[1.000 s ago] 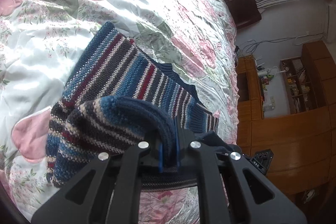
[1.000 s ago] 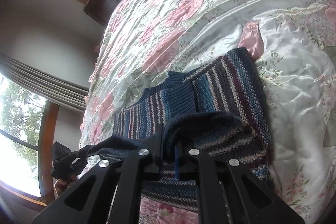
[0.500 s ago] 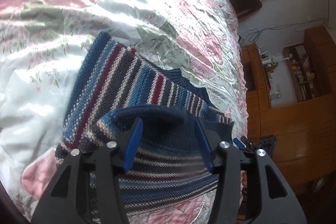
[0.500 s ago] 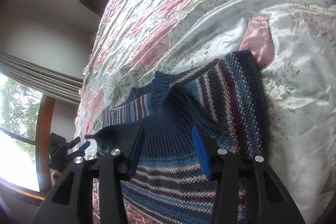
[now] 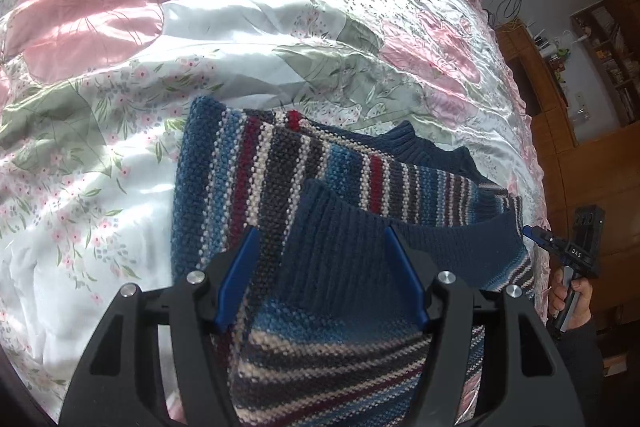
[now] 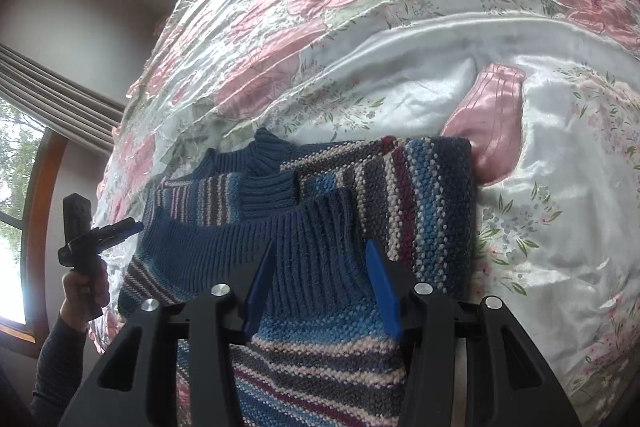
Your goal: Fold small clothes
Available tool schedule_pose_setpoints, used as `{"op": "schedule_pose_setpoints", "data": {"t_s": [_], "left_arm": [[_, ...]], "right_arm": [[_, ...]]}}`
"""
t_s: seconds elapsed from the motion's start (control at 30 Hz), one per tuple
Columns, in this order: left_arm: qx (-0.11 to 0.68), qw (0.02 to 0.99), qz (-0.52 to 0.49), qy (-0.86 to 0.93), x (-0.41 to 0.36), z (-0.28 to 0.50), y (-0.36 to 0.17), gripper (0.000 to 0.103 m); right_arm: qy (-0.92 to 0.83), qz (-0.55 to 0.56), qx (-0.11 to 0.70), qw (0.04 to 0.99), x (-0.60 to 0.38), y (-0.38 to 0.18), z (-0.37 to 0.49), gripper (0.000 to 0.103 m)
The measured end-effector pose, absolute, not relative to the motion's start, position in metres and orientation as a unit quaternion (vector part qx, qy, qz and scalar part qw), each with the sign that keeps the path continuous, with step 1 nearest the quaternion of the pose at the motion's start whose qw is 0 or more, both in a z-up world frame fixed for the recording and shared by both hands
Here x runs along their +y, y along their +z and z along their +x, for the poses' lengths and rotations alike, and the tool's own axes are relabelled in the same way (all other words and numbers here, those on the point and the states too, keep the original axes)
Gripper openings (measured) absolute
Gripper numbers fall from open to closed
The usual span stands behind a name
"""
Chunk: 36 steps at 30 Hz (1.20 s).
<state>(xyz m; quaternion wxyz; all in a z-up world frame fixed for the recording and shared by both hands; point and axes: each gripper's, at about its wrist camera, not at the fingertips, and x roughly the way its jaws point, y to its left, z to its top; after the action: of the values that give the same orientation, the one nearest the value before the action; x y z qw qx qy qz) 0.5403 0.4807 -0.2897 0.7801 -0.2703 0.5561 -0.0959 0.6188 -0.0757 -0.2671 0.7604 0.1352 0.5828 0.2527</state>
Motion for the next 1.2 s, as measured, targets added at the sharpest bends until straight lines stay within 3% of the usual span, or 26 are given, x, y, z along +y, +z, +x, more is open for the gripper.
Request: {"op": "schedule_pose_setpoints", "data": {"t_s": [0.27,0.33,0.37,0.43,0.53,0.9,1.2], "left_arm": [[0.576,0.763,-0.261,-0.133,0.470,0.553,-0.308,0.066],[0.578,0.763,-0.256,-0.136,0.468,0.553,-0.309,0.063],[0.578,0.763,-0.255,-0.137,0.468,0.553,-0.309,0.058],[0.583,0.763,-0.244,-0.139,0.465,0.553,-0.309,0.019],[0.585,0.770,-0.213,-0.138,0.456,0.550,-0.305,0.009],[0.495,0.836,-0.199,-0.128,0.461,0.537,-0.237,0.007],[0.472,0.853,-0.199,-0.103,0.467,0.576,-0.210,0.006]], "right_arm": [[0.249,0.110,0.599,0.753,-0.062,-0.294,0.635,0.048],[0.251,0.098,0.600,0.753,-0.059,-0.295,0.635,0.047],[0.252,0.092,0.600,0.754,-0.058,-0.294,0.634,0.045],[0.256,0.087,0.596,0.756,-0.058,-0.290,0.632,0.027],[0.261,0.075,0.589,0.761,-0.059,-0.283,0.625,0.012],[0.256,0.070,0.532,0.804,-0.065,-0.234,0.611,0.009],[0.224,0.068,0.498,0.835,-0.051,-0.199,0.643,0.009]]}}
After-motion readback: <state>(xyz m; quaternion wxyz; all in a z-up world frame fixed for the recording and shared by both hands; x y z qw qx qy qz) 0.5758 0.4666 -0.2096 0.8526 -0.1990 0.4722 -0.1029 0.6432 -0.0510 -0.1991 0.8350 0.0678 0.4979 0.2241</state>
